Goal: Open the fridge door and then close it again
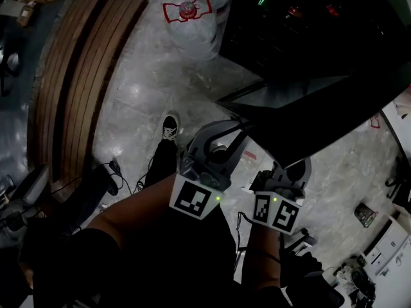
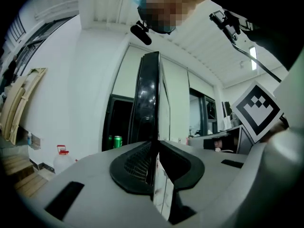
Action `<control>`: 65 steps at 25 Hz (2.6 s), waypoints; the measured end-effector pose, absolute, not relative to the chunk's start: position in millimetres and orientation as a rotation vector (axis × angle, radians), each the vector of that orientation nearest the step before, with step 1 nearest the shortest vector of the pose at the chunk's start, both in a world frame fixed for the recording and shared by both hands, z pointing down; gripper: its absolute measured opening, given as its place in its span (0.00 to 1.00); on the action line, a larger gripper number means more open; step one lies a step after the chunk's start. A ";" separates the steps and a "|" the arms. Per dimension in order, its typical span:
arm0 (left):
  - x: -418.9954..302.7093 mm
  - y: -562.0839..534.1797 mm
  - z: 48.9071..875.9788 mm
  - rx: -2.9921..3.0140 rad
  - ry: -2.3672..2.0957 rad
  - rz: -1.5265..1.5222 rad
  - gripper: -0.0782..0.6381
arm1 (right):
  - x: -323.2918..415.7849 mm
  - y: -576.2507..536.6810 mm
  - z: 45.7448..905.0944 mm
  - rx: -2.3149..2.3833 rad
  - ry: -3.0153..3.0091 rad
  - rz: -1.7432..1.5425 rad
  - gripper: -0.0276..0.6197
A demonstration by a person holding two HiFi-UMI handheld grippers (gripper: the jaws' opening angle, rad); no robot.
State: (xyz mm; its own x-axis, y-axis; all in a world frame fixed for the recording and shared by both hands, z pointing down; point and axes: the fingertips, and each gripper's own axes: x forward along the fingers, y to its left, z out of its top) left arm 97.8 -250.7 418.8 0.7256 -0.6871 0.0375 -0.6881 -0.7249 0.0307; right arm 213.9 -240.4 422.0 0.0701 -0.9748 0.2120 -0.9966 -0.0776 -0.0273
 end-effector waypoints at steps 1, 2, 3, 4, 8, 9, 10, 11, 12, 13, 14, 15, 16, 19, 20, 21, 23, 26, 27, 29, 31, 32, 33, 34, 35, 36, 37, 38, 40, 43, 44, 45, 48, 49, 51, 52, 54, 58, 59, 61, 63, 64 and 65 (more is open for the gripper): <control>97.7 -252.0 418.8 2.878 -1.149 0.036 0.19 | 215.5 -240.7 423.2 2.206 -2.041 0.269 0.07; 97.4 -253.3 419.1 2.875 -1.149 0.035 0.19 | 216.8 -241.1 424.7 2.209 -2.039 0.272 0.07; 97.0 -254.5 419.6 2.872 -1.150 0.037 0.19 | 217.8 -241.3 426.5 2.210 -2.037 0.273 0.07; 96.4 -255.3 420.1 2.867 -1.151 0.041 0.19 | 218.1 -241.4 428.2 2.211 -2.036 0.276 0.07; 91.9 -260.7 419.7 2.859 -1.173 0.053 0.19 | 214.3 -242.3 429.6 2.208 -2.041 0.296 0.07; 89.8 -264.7 419.7 2.866 -1.180 0.060 0.19 | 213.2 -243.9 429.0 2.207 -2.044 0.296 0.07; 87.2 -269.8 420.2 2.874 -1.184 0.070 0.20 | 211.9 -245.8 428.4 2.205 -2.048 0.294 0.07; 84.1 -275.7 421.1 2.880 -1.187 0.079 0.20 | 210.6 -248.1 428.1 2.204 -2.050 0.292 0.07; 80.9 -282.4 422.0 2.885 -1.188 0.088 0.20 | 209.3 -250.4 428.0 2.202 -2.050 0.290 0.07; 77.8 -289.7 423.1 2.888 -1.187 0.096 0.20 | 208.4 -252.9 428.2 2.201 -2.048 0.291 0.07; 74.9 -297.7 424.2 2.891 -1.186 0.104 0.21 | 207.8 -255.8 428.5 2.201 -2.046 0.292 0.07; 72.1 -306.6 425.5 2.892 -1.183 0.111 0.21 | 207.4 -259.1 428.8 2.204 -2.042 0.295 0.07; 69.5 -316.5 426.6 2.895 -1.181 0.119 0.21 | 207.1 -263.0 429.3 2.207 -2.039 0.299 0.07; 61.3 -350.7 428.6 2.900 -1.162 0.130 0.22 | 204.4 -277.3 430.2 2.216 -2.030 0.311 0.07; 57.9 -362.8 429.0 2.889 -1.151 0.121 0.23 | 202.3 -282.5 430.3 2.220 -2.026 0.314 0.07; 54.6 -374.9 428.8 2.875 -1.138 0.104 0.23 | 199.9 -287.7 430.5 2.223 -2.021 0.316 0.07; 50.5 -398.7 427.4 2.862 -1.110 0.070 0.23 | 195.5 -298.9 430.8 2.230 -2.011 0.318 0.07; 49.1 -432.8 425.6 2.863 -1.077 0.042 0.24 | 191.9 -318.3 428.4 2.246 -1.997 0.312 0.07; 49.2 -443.7 425.2 2.863 -1.070 0.033 0.24 | 191.6 -324.4 427.4 2.253 -1.991 0.309 0.07; 50.6 -464.8 425.5 2.866 -1.057 0.021 0.24 | 192.5 -335.5 426.1 2.272 -1.976 0.304 0.07; 53.5 -485.5 426.8 2.877 -1.043 0.018 0.24 | 195.0 -344.3 427.6 2.286 -1.950 0.313 0.07; 55.6 -495.7 427.6 2.882 -1.037 0.020 0.24 | 196.5 -348.0 428.4 2.291 -1.938 0.317 0.07; 57.8 -506.0 428.0 2.885 -1.032 0.021 0.25 | 197.9 -351.6 428.6 2.297 -1.926 0.318 0.07; 59.9 -516.3 428.1 2.884 -1.030 0.021 0.25 | 199.0 -355.0 428.2 2.303 -1.917 0.318 0.07; 61.9 -526.5 427.7 2.882 -1.030 0.018 0.25 | 199.4 -357.9 427.4 2.309 -1.910 0.316 0.07; 63.8 -536.6 427.0 2.882 -1.031 0.010 0.25 | 199.4 -360.2 426.7 2.314 -1.904 0.315 0.07; 65.7 -546.5 425.8 2.889 -1.035 -0.003 0.25 | 199.1 -361.6 426.1 2.321 -1.899 0.315 0.07; 67.9 -555.8 424.7 2.902 -1.038 -0.018 0.25 | 199.2 -362.2 425.8 2.329 -1.892 0.312 0.07; 72.7 -569.5 423.9 2.916 -1.039 -0.036 0.25 | 200.7 -359.7 427.1 2.342 -1.870 0.309 0.07; 75.9 -572.8 424.6 2.931 -1.032 -0.058 0.25 | 205.8 -353.4 430.1 2.356 -1.831 0.309 0.07; 76.1 -572.7 424.8 2.934 -1.029 -0.061 0.25 | 207.2 -352.2 430.3 2.361 -1.823 0.307 0.07; 76.1 -572.6 424.9 2.935 -1.027 -0.064 0.25 | 207.8 -351.0 430.1 2.368 -1.816 0.307 0.07; 70.1 -570.4 425.7 2.906 -1.090 -0.067 0.26 | 204.1 -347.6 424.5 2.381 -1.818 0.311 0.07; 64.5 -568.5 425.2 2.889 -1.143 -0.066 0.25 | 200.9 -347.5 420.6 2.377 -1.833 0.304 0.07; 49.7 -559.2 422.2 2.863 -1.239 -0.067 0.25 | 191.9 -348.7 410.9 2.361 -1.889 0.289 0.07; 42.5 -550.7 418.9 2.855 -1.265 -0.070 0.25 | 186.7 -349.0 406.2 2.348 -1.921 0.282 0.07; 32.5 -526.1 406.1 2.855 -1.273 -0.082 0.13 | 175.2 -348.2 397.3 2.313 -1.979 0.274 0.07; 21.2 -464.7 370.7 2.874 -1.215 -0.061 0.12 | 144.1 -351.4 368.2 2.197 -2.118 0.218 0.07; 18.8 -448.6 359.8 2.873 -1.215 -0.049 0.12 | 135.4 -350.4 357.5 2.162 -2.162 0.205 0.07; 17.2 -410.3 336.7 2.865 -1.208 -0.017 0.12 | 119.1 -337.0 332.3 2.097 -2.235 0.184 0.07; 15.0 -369.9 309.8 2.827 -1.230 -0.022 0.12 | 104.3 -315.7 303.9 2.026 -2.304 0.145 0.07; 12.6 -352.5 294.3 2.807 -1.264 -0.041 0.12 | 98.0 -306.3 288.5 1.987 -2.345 0.112 0.07; 9.9 -336.0 278.5 2.785 -1.305 -0.063 0.12 | 92.7 -296.4 273.1 1.948 -2.386 0.082 0.07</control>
